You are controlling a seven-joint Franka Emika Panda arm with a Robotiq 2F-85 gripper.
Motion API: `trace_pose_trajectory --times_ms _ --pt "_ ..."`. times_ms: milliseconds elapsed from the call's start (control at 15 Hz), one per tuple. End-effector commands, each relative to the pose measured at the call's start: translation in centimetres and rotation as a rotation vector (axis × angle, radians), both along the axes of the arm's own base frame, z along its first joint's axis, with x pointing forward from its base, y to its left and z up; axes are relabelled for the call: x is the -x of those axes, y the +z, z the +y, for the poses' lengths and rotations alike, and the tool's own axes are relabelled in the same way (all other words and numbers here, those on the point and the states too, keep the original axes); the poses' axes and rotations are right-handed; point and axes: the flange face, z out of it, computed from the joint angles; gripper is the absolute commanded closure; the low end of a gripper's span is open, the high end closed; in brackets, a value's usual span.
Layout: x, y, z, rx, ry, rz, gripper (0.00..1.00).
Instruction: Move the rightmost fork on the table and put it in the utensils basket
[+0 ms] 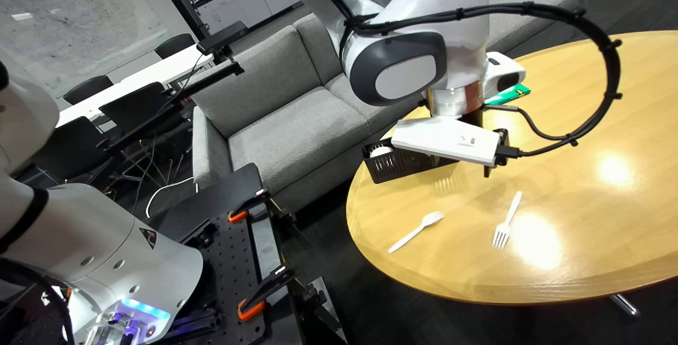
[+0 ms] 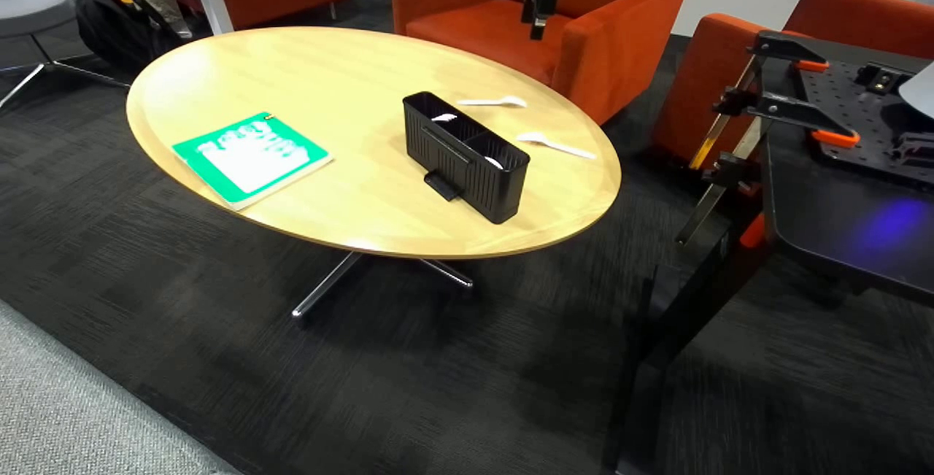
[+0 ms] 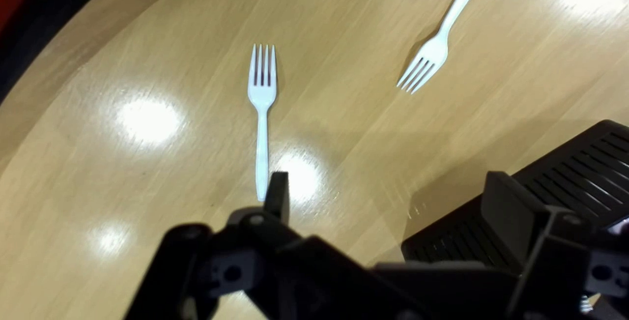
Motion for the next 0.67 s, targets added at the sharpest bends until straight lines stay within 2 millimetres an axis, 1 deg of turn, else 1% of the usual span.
trace_pose_trajectory --times_ms 0,267,600 --pt "-1.2 -1.6 0.3 -0.010 0.017 -0.010 0.00" --pt "-3.2 -4.3 0.5 -0.009 0.032 -0.005 0.00" --pt "-5.3 -8.0 -0.3 0.017 0.044 -0.001 0.00"
